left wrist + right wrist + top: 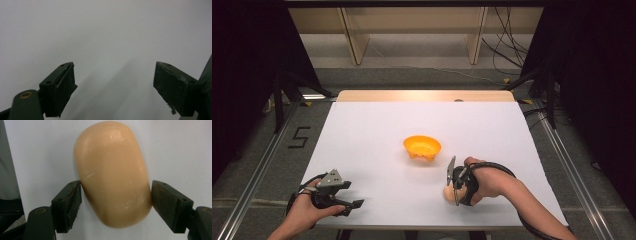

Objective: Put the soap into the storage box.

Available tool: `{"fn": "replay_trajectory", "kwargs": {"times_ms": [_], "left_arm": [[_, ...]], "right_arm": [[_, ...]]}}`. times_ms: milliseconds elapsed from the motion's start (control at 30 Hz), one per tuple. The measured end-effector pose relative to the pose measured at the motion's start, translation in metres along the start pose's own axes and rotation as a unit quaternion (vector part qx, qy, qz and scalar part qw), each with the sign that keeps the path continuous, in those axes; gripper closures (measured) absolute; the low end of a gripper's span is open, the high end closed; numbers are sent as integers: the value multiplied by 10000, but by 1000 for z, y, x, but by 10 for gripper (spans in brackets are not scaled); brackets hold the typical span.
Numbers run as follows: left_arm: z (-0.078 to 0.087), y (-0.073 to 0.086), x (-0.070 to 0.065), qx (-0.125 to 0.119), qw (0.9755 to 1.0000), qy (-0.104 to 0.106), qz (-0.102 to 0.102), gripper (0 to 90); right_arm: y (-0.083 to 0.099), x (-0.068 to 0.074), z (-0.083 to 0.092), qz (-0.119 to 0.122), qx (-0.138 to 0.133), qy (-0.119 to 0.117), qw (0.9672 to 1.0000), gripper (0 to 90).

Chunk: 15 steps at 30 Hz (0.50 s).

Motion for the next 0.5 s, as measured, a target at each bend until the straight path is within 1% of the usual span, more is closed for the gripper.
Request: {"fn": "replay_trajectory", "kwargs": {"times_ms": [33,67,100,167,200,233,267,300,333,367,400,433,467,500], "left_arm": [[0,0,-1,-8,10000,0,61,172],[0,0,-1,-3,10000,20,64,172],[-1,0,-2,-42,9999,64,108,172],[-1,0,-2,-42,9999,64,104,172],[-1,0,-2,-38,9999,65,100,172],[-1,0,-2,-38,9999,63,96,172],[-1,0,-2,-40,9999,67,97,172],[-1,0,-2,-40,9999,67,98,172],[-1,0,-2,-37,9999,72,91,172],[-1,0,-2,-39,9999,72,94,172],[0,0,-2,-4,10000,65,63,172],[0,0,-2,3,10000,63,58,172],[0,0,-2,1,10000,62,60,172],[-1,0,-2,-35,9999,73,96,172]], "right_arm": [[-1,-1,-1,25,-2,2,10000,266],[-1,0,-1,-76,50,-26,10000,266],[-3,-1,-2,39,-23,-21,10000,265],[-4,1,-2,-48,11,-72,10000,263],[-4,-1,-3,27,41,-35,10000,263],[-4,0,-3,-26,96,-80,9999,263],[-5,-1,-4,48,17,-68,10000,263],[-6,-1,-4,38,33,-85,10000,264],[-6,-1,-5,-38,68,-122,9999,265],[-5,2,-4,-243,216,-150,9994,267],[-5,2,-5,-291,203,-233,9991,270],[-7,-2,-6,-59,84,-175,9998,279],[-7,-3,-7,61,63,-170,9998,286],[-7,0,-5,-244,268,-288,9989,292]]}}
Point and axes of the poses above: each handheld gripper's, and its own axes: z roughly backward along the jaws, y roughly out of its underside, x roughly to its left, the point moved 3 cm from there along -z, roughly forward along the jaws, and after that the axes turned 4 degrees about x, right-handed, at the moved point
